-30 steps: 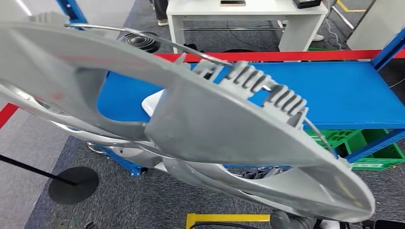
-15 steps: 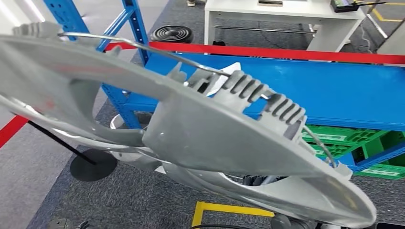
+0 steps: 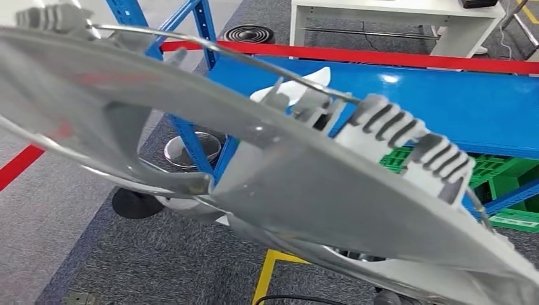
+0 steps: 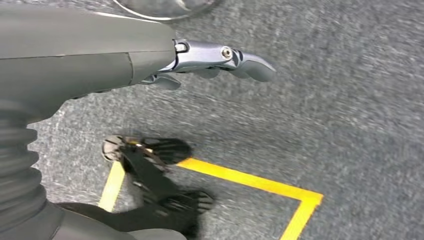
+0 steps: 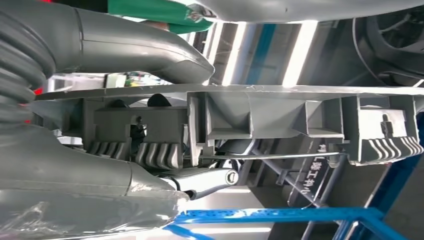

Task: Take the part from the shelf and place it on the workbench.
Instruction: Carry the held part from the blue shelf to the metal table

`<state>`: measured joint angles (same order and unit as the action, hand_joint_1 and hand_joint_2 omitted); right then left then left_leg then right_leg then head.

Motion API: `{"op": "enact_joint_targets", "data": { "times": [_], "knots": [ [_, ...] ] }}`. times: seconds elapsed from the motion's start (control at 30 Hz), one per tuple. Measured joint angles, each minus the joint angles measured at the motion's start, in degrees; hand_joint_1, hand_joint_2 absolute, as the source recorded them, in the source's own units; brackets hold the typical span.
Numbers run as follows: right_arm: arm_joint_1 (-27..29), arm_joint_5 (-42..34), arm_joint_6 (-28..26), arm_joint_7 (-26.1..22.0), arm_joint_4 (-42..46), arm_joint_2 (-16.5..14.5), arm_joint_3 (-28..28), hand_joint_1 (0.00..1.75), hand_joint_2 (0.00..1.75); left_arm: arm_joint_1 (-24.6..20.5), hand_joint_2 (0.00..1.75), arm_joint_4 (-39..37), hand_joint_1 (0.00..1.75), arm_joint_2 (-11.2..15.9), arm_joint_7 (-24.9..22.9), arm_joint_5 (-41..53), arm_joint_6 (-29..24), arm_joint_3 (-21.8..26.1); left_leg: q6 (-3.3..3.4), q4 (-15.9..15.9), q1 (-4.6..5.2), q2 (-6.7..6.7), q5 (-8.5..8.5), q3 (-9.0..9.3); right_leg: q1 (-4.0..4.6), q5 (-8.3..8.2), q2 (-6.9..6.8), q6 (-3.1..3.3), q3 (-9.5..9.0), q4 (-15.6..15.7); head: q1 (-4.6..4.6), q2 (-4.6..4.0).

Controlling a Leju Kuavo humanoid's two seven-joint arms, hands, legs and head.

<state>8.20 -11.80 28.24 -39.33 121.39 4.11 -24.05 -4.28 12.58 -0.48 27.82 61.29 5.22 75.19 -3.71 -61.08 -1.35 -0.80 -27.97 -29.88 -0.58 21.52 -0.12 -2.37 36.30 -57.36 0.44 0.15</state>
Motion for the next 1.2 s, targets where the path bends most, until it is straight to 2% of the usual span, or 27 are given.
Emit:
{"op": "enact_joint_targets", "data": {
  "times": [0.03, 0.07, 0.13, 0.17, 0.2, 0.27, 0.3, 0.33, 0.37, 0.4, 0.43, 0.5, 0.53, 0.57, 0.63, 0.67, 0.73, 0.8, 0.83, 0.87, 0.9, 0.97, 1.03, 1.07, 1.13, 1.17, 1.2],
  "knots": [
    [-0.13, 0.36, -0.32, -0.02, 0.21, 0.08, 0.03, 1.75, 1.75, -0.16, 1.75, 0.01, 0.00, 0.07, -0.07, 0.01, -0.04, 0.01, 0.40, 3.09, 0.03, 0.03, -0.76, 2.12, 0.03, -0.54, -0.14, -0.34, 0.34, -0.14, -0.08, 0.00],
    [-0.23, 0.69, -0.66, -0.05, 0.37, 0.18, 0.04, 1.75, 1.75, -0.26, 1.75, 0.01, 0.00, 0.13, -0.11, 0.01, -0.08, 0.03, 0.99, 4.97, 0.20, 0.02, -1.30, 3.17, -0.02, -1.12, -0.26, -0.69, 0.59, -0.09, -0.15, 0.00],
    [-0.32, 1.15, -1.22, -0.11, 0.47, 0.49, 0.04, 1.75, 1.75, -0.15, 1.75, 0.01, 0.00, 0.17, -0.21, 0.01, -0.08, 0.10, 2.28, 5.36, 0.44, 0.13, -0.74, 2.49, -0.27, -1.81, -0.25, -1.40, 1.00, 0.15, -0.13, 0.00],
    [-0.30, 1.30, -1.40, -0.13, 0.50, 0.68, 0.04, 1.75, 1.75, -0.04, 1.75, 0.01, 0.00, 0.18, -0.28, 0.01, -0.08, 0.13, 2.86, 5.39, 0.47, 0.23, -0.18, 1.98, -0.40, -0.83, -0.19, -1.67, 1.45, -0.46, -0.07, 0.00],
    [-0.29, 1.44, -1.55, -0.13, 0.55, 0.89, 0.04, 1.75, 1.75, 0.03, 1.75, 0.01, 0.00, 0.18, -0.36, 0.03, -0.08, 0.14, 3.37, 5.43, 0.44, 0.34, 0.47, 1.37, -0.46, 1.24, -0.12, -1.90, 2.17, -2.24, 0.01, 0.00],
    [-0.32, 1.88, -1.90, -0.13, 0.65, 1.25, 0.04, 1.75, 1.75, 0.02, 1.75, 0.01, 0.00, 0.20, -0.46, 0.14, -0.08, 0.15, 3.97, 5.42, 0.54, 0.43, 1.77, -0.09, -0.50, 7.13, -0.08, -2.15, 4.11, -9.28, 0.17, 0.00],
    [-0.36, 2.26, -2.19, -0.15, 0.69, 1.42, 0.03, 1.75, 1.75, 0.02, 1.75, 0.01, 0.00, 0.20, -0.48, 0.22, -0.08, 0.15, 4.07, 5.40, 0.64, 0.43, 2.45, -0.91, -0.49, 9.15, -0.08, -2.24, 4.80, -13.18, 0.19, 0.00],
    [-0.37, 2.73, -2.54, -0.17, 0.72, 1.58, 0.02, 1.75, 1.75, 0.04, 1.75, 0.01, 0.00, 0.20, -0.52, 0.32, -0.09, 0.15, 4.10, 5.38, 0.73, 0.43, 3.12, -1.73, -0.48, 9.81, -0.08, -2.25, 4.91, -15.91, 0.19, 0.00],
    [-0.38, 3.27, -2.98, -0.19, 0.73, 1.74, 0.02, 1.75, 1.75, 0.07, 1.75, 0.01, 0.00, 0.19, -0.56, 0.40, -0.13, 0.15, 4.05, 5.35, 0.80, 0.43, 3.78, -2.57, -0.47, 9.16, -0.07, -2.21, 4.13, -16.78, 0.17, 0.00],
    [-0.39, 3.84, -3.50, -0.21, 0.77, 1.92, 0.01, 1.75, 1.75, 0.10, 1.75, 0.01, 0.00, 0.16, -0.61, 0.47, -0.17, 0.15, 3.94, 5.31, 0.83, 0.42, 4.43, -3.39, -0.46, 7.69, -0.07, -2.12, 2.34, -15.60, 0.16, 0.00],
    [-0.44, 4.38, -4.07, -0.21, 0.87, 2.09, -0.01, 1.75, 1.75, 0.11, 1.75, 0.01, 0.00, 0.14, -0.65, 0.52, -0.21, 0.15, 3.76, 5.24, 0.83, 0.39, 5.05, -4.15, -0.46, 6.30, -0.06, -2.01, -0.45, -12.54, 0.15, 0.00],
    [-0.67, 5.26, -5.24, -0.21, 1.26, 2.43, -0.04, 1.75, 1.75, 0.18, 1.75, 0.02, 0.00, 0.13, -0.78, 0.57, -0.27, 0.15, 3.17, 5.05, 0.93, 0.28, 6.16, -5.30, -0.37, 6.25, 0.06, -1.82, -6.86, -4.09, 0.14, 0.00],
    [-0.78, 5.56, -5.76, -0.25, 1.49, 2.59, -0.05, 1.75, 1.75, 0.23, 1.75, 0.03, 0.00, 0.14, -0.84, 0.61, -0.31, 0.15, 2.83, 5.00, 0.97, 0.24, 6.71, -5.58, -0.28, 6.91, 0.14, -1.72, -8.77, -1.02, 0.11, 0.00],
    [-0.87, 5.79, -6.21, -0.28, 1.69, 2.75, -0.05, 1.75, 1.75, 0.26, 1.75, 0.03, 0.00, 0.16, -0.90, 0.64, -0.36, 0.15, 2.47, 5.00, 0.99, 0.22, 7.24, -5.75, -0.15, 7.50, 0.23, -1.54, -9.54, 0.58, 0.05, 0.01],
    [-0.95, 6.02, -6.85, -0.39, 2.00, 3.02, -0.05, 1.75, 1.75, 0.34, 1.75, 0.02, 0.00, 0.14, -0.95, 0.78, -0.49, 0.15, 1.76, 4.97, 0.84, 0.23, 7.74, -6.09, -0.06, 6.93, 0.19, -0.70, -8.59, 0.73, -0.01, 0.01],
    [-1.03, 6.07, -7.00, -0.42, 2.09, 3.11, -0.06, 1.75, 1.75, 0.39, 1.75, 0.02, 0.00, 0.10, -0.97, 0.87, -0.54, 0.15, 1.46, 4.38, 0.76, 0.25, 6.84, -6.50, -0.07, 6.43, 0.11, -0.12, -8.09, 0.65, -0.08, 0.01],
    [-1.10, 6.13, -7.10, -0.43, 2.21, 3.24, -0.08, 1.75, 1.75, 0.44, 1.75, 0.01, 0.00, 0.04, -0.99, 1.03, -0.58, 0.15, 1.02, 0.03, 0.66, 0.31, 1.99, -8.11, -0.09, 5.09, -0.06, 0.85, -6.81, 0.71, -0.26, 0.00],
    [-1.06, 6.16, -7.11, -0.43, 2.28, 3.34, -0.09, 1.75, 1.75, 0.36, 1.75, 0.01, 0.00, 0.04, -0.98, 1.05, -0.58, 0.15, 0.83, -7.42, 0.69, 0.31, -3.20, -10.06, 0.10, 3.71, -0.06, 1.19, -5.11, 0.64, -0.47, 0.00],
    [-1.05, 6.17, -7.11, -0.43, 2.30, 3.40, -0.10, 1.75, 1.75, 0.33, 1.75, 0.01, 0.00, 0.04, -0.98, 1.05, -0.58, 0.15, 0.83, -10.25, 0.71, 0.31, -4.06, -10.41, 0.21, 3.04, -0.06, 1.21, -4.23, 0.60, -0.53, 0.00],
    [-1.04, 6.18, -7.12, -0.43, 2.30, 3.47, -0.10, 1.75, 1.75, 0.32, 1.75, 0.01, 0.00, 0.03, -0.98, 1.06, -0.58, 0.15, 0.94, -11.41, 0.73, 0.31, -3.59, -9.95, 0.32, 2.41, -0.06, 1.19, -3.37, 0.57, -0.56, 0.00],
    [-1.04, 6.18, -7.13, -0.43, 2.30, 3.54, -0.10, 1.75, 1.75, 0.31, 1.75, 0.01, 0.00, 0.01, -0.98, 1.07, -0.58, 0.15, 1.14, -10.62, 0.77, 0.31, -2.17, -8.55, 0.43, 1.81, -0.06, 1.15, -2.59, 0.55, -0.58, 0.00],
    [-1.06, 6.18, -7.14, -0.43, 2.33, 3.63, -0.10, 1.75, 1.75, 0.22, 1.75, 0.02, 0.00, 0.04, -0.98, 1.07, -0.58, 0.15, 1.85, -3.97, 1.03, 0.32, 0.34, -3.15, 0.58, 0.71, -0.06, 1.01, -1.38, 0.52, -0.61, 0.00],
    [-1.10, 6.20, -7.15, -0.43, 2.48, 3.69, -0.10, 1.75, 1.75, -0.03, 1.75, 0.03, 0.00, 0.13, -0.98, 1.08, -0.59, 0.15, 2.59, 3.61, 1.41, 0.30, 0.17, 1.80, 0.69, -0.35, -0.14, 0.66, -0.57, 0.43, -0.61, 0.00],
    [-1.13, 6.22, -7.14, -0.44, 2.55, 3.74, -0.10, 1.75, 1.75, -0.15, 1.75, 0.03, 0.00, 0.17, -0.98, 1.09, -0.59, 0.15, 2.89, 5.65, 1.63, 0.27, -0.23, 2.83, 0.64, -0.91, -0.20, 0.37, -0.26, 0.48, -0.62, 0.00],
    [-1.16, 6.20, -7.17, -0.44, 2.63, 3.90, -0.10, 1.75, 1.75, -0.19, 1.75, 0.03, 0.00, 0.10, -0.98, 1.10, -0.60, 0.15, 3.42, 6.63, 1.77, 0.28, 0.30, 2.42, 0.43, -1.77, -0.21, -0.30, 0.22, 0.65, -0.68, 0.00],
    [-1.12, 6.12, -7.28, -0.42, 2.63, 4.03, -0.10, 1.75, 1.75, -0.13, 1.75, 0.02, 0.00, 0.05, -0.98, 1.12, -0.60, 0.15, 3.79, 6.73, 1.71, 0.35, 0.89, 1.98, 0.33, -1.08, -0.14, -0.65, 0.65, 0.27, -0.72, 0.00],
    [-1.08, 6.02, -7.51, -0.38, 2.63, 4.18, -0.09, 1.75, 1.75, -0.09, 1.75, 0.02, 0.00, -0.03, -0.99, 1.14, -0.62, 0.15, 4.12, 6.85, 1.59, 0.45, 1.53, 1.49, 0.27, 0.68, -0.06, -0.99, 1.29, -1.14, -0.68, 0.00]
  ]
}}
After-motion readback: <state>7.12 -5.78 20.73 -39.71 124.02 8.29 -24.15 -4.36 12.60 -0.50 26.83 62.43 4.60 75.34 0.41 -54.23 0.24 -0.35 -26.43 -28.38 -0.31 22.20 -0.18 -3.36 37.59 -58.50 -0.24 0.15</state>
